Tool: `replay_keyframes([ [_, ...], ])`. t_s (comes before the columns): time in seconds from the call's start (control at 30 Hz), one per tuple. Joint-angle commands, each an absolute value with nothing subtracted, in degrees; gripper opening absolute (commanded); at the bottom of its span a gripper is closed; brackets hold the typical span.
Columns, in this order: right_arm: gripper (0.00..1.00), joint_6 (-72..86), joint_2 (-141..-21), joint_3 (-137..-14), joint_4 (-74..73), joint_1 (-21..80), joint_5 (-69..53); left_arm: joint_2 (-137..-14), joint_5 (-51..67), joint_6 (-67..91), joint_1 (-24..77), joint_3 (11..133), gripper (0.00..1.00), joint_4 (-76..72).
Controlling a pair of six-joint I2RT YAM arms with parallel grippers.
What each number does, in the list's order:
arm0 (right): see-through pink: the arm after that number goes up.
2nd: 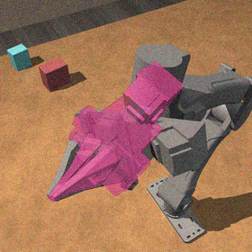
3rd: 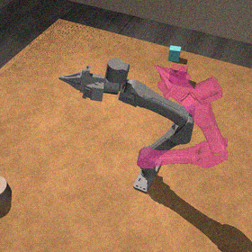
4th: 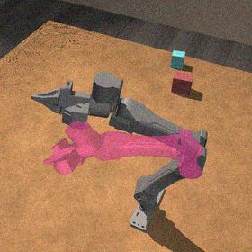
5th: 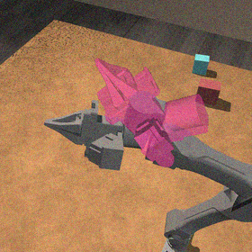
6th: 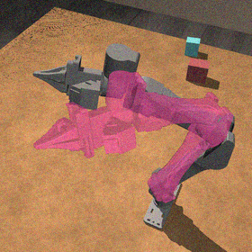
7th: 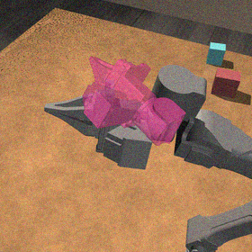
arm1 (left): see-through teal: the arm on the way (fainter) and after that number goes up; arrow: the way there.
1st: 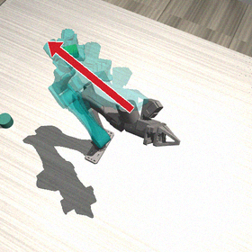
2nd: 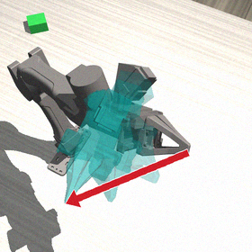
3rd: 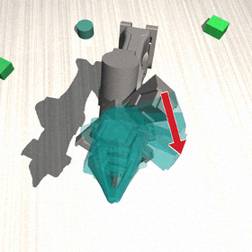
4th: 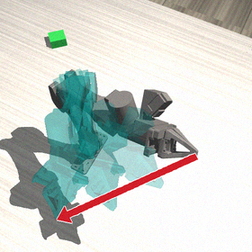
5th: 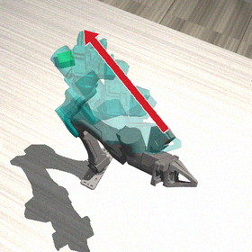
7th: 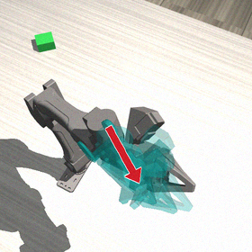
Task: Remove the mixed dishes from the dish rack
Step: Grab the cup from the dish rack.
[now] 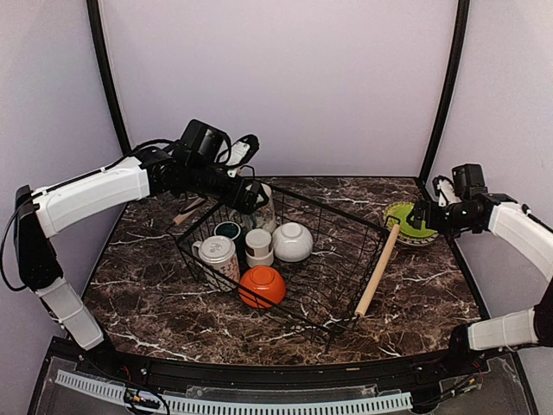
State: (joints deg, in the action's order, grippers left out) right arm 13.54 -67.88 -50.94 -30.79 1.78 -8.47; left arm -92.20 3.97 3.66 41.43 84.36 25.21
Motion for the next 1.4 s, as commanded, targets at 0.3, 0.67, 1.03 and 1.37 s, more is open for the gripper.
replay_keyframes([
  [0.3, 0.99, 11.01, -60.62, -51.18, -29.12, 2.18, -9.46, -100.13, -3.86, 10.33, 41.70, 95.11, 0.98, 32.98],
  [0.67, 0.99, 12.39, -57.00, -52.21, -30.09, 2.94, -12.86, -110.25, -10.64, 13.73, 41.78, 104.17, 0.98, 37.88],
  [1.03, 0.99, 12.83, -56.23, -51.77, -31.11, 3.15, -13.70, -118.49, -18.67, 12.58, 41.82, 111.16, 0.99, 38.54],
  [1.37, 0.99, 13.38, -56.06, -51.51, -31.22, 3.31, -13.93, -123.30, -18.02, 10.86, 41.83, 114.87, 0.99, 38.82],
])
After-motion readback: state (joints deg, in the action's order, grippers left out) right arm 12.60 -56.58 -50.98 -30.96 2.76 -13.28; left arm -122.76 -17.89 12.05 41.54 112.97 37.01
